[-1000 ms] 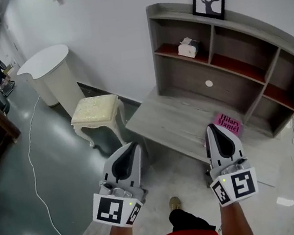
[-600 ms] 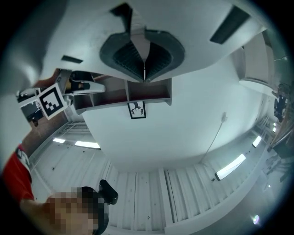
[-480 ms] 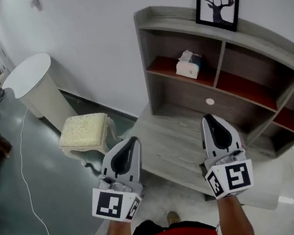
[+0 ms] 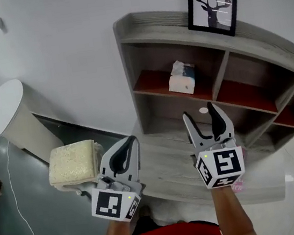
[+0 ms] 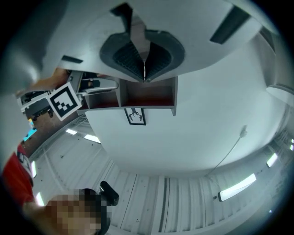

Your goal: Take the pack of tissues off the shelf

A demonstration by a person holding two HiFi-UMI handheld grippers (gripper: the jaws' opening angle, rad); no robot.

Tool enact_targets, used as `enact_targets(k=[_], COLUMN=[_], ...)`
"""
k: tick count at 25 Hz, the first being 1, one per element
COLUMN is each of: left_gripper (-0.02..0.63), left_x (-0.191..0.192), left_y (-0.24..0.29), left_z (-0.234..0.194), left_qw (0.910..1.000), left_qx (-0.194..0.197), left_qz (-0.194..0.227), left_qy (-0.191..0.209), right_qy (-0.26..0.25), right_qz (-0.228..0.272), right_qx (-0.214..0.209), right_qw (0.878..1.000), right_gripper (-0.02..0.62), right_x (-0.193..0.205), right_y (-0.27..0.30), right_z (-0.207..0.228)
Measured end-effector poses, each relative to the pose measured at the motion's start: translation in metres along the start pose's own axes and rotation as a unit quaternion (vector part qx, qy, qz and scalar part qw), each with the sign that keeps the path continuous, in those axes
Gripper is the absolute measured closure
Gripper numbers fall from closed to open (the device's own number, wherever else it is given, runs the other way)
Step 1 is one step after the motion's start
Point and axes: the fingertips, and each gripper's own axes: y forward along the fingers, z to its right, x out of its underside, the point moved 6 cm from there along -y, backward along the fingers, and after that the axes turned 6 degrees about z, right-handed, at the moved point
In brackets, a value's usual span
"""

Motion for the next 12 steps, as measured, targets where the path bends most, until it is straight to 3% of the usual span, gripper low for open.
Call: enact_targets(k=[6, 12], left_gripper=[0.594, 0.594], left_x=[0.014, 0.034], left_y=[0.04, 0.068], left_z=[-0.058, -0.098], left_qw=[0.9971, 0.9901], left_qx=[0.07, 0.131], left_qz=[0.01, 0.007], left_qy=[-0.027, -0.051], right_qy=[0.008, 0.005], right_qz=[-0.065, -0.115], right_qx=[0.088, 0.162], right_qw=[0.994, 0.98], right_gripper=[0.168, 0.121], right_x=[0.028, 0.049], right_y=[0.073, 0.132], right_z=[-0.006, 0.007])
